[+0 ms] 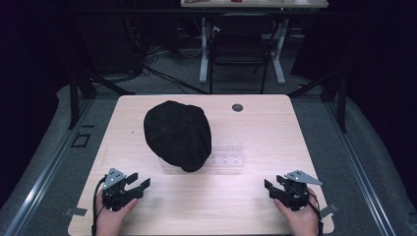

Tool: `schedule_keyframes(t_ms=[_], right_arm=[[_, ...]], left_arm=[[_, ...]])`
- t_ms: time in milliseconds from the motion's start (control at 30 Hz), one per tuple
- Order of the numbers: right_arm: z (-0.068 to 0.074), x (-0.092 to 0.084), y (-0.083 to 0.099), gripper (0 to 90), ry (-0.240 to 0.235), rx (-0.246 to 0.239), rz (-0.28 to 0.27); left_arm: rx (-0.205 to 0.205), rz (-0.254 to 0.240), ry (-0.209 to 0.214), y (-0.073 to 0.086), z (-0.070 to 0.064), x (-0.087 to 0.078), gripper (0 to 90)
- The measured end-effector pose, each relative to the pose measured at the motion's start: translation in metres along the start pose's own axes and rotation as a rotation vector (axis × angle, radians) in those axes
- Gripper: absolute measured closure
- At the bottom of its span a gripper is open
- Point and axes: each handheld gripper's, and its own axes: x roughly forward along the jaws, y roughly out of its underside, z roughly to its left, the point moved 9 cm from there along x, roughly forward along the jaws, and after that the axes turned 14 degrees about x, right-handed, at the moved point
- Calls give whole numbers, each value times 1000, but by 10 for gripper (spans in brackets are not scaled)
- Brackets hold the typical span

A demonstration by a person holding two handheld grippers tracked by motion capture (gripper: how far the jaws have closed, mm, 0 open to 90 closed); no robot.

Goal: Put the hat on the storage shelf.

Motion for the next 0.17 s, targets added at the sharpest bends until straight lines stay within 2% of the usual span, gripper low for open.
schedule_keyframes(t_ms=[167], right_arm=[[-3, 0, 3, 462, 8, -13, -5]], left_arm=[[11, -1, 11, -1, -4, 1, 435]])
